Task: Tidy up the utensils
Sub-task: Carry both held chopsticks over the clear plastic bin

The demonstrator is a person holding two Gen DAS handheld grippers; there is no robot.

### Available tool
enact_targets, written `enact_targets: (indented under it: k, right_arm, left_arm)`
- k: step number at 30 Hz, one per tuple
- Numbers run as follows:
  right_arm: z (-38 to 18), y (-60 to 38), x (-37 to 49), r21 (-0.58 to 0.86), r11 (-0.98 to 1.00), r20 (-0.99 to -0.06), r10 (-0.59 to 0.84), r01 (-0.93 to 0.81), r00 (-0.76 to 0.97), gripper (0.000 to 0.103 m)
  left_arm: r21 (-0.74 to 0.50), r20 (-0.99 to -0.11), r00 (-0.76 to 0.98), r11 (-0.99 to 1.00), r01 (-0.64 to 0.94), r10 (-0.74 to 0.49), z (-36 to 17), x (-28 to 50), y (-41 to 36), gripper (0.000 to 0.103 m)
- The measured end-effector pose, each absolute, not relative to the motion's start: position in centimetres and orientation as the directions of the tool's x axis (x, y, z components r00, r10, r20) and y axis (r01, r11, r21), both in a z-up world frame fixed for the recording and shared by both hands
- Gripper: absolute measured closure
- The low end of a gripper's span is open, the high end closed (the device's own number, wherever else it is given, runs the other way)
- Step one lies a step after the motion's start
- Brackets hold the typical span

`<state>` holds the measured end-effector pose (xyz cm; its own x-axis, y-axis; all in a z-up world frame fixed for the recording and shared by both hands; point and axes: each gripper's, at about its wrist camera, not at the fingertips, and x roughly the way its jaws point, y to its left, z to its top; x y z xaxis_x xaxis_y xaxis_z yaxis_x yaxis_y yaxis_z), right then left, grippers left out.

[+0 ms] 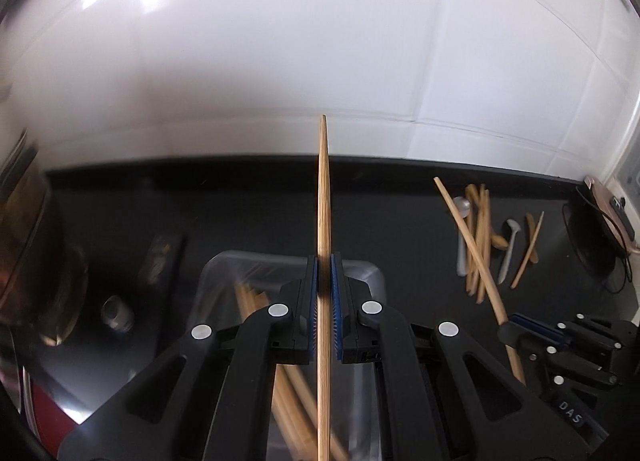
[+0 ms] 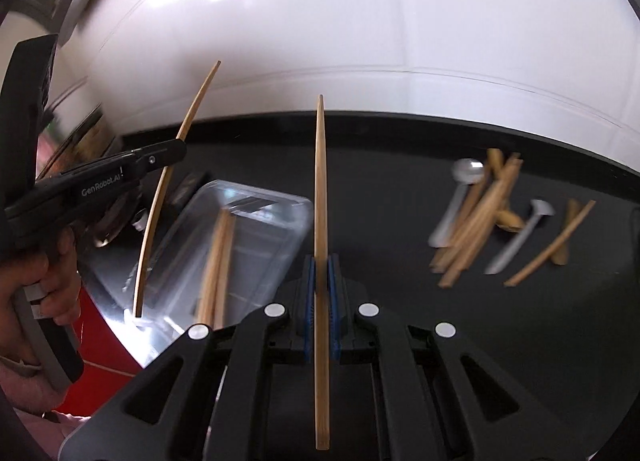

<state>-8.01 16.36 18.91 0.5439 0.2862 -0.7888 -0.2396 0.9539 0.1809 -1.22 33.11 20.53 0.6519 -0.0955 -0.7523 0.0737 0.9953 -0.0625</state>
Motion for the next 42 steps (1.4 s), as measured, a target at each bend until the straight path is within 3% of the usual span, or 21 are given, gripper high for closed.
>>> enact_targets:
  k: [9,20,33,42]
  right_arm:
    - [16.7,28.5,-8.2,0.155,0.947,-0.812,0.284,-0.280,0.511,0.096]
    - [15.9,36.0,-7.3,0.115,0.932,-0.830,0.279,-0.343,0.482,0.096]
    - [14.7,39.1,-7.0,0.120,0.911,-0.846,0.302,-0.394,0.440,0.096]
    - [15.3,35.6,-6.7,0.095,0.958,-0.832,0.226,-0.270,0.507,0.096]
  left_arm:
    - [-0.132,-0.757,0.642,0.991,0.031,-0.121,20.0,-3.4,44.1,0.098]
    - [-0.189,-0.755,0.640,0.982,-0.004,-0.143,19.3,-4.3,50.8,0.098]
    - [-0.206,-0.774,0.619,0.977,-0.047,-0.133,18.1,-5.3,53.2,0.098]
    - [-0.267,-0.793,0.561,0.963,0.029,-0.237,17.4,-4.2,50.5,0.098]
